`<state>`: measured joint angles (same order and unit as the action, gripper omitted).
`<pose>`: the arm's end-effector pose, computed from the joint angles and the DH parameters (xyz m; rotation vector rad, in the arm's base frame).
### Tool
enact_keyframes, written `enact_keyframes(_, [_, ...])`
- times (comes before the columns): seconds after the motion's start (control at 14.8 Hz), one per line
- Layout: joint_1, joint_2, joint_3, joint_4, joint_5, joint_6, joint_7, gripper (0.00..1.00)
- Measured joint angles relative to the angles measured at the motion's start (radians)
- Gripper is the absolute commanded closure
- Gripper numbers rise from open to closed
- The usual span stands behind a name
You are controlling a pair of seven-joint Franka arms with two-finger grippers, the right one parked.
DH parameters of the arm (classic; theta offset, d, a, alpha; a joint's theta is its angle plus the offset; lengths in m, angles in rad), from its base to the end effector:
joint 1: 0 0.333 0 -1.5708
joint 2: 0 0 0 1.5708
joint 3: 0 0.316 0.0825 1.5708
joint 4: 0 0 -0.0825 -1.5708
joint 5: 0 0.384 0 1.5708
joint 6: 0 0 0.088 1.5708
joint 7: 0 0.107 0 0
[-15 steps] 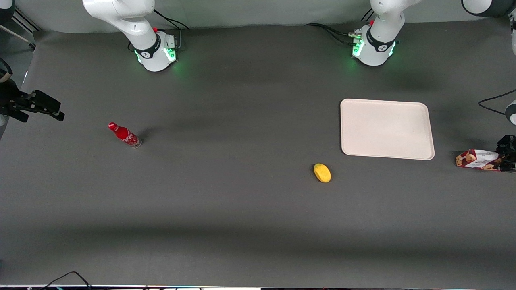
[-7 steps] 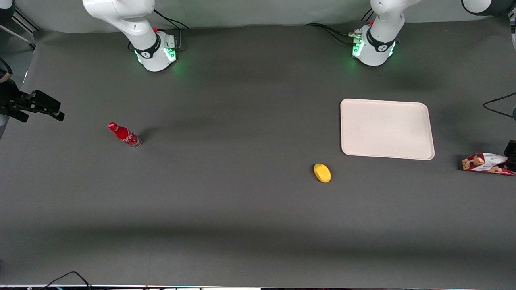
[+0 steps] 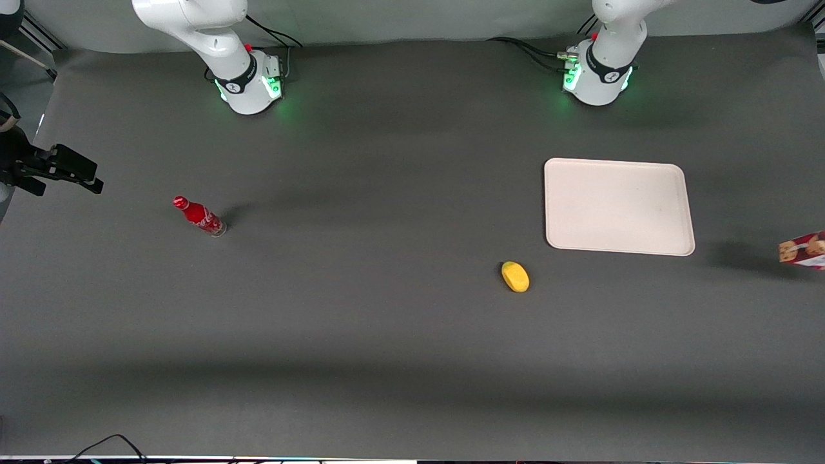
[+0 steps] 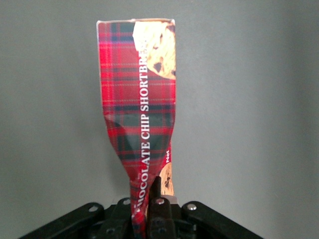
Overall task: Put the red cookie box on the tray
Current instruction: 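Lift the cookie box upright and carry it over the white tray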
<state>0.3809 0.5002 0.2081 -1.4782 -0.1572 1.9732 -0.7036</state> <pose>0.5971 0.3588 0.3926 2.4373 1.9086 0.0058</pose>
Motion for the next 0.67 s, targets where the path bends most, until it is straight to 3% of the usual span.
enact_keyframes(0.13, [-0.001,-0.021,0.0,0.047,0.004,-0.07,0.0,1.0])
enact_keyframes(0.34, [-0.006,-0.034,-0.019,0.057,0.073,-0.125,0.042,1.0])
enact_keyframes(0.67, [-0.017,-0.066,-0.139,0.059,0.117,-0.234,0.23,1.0])
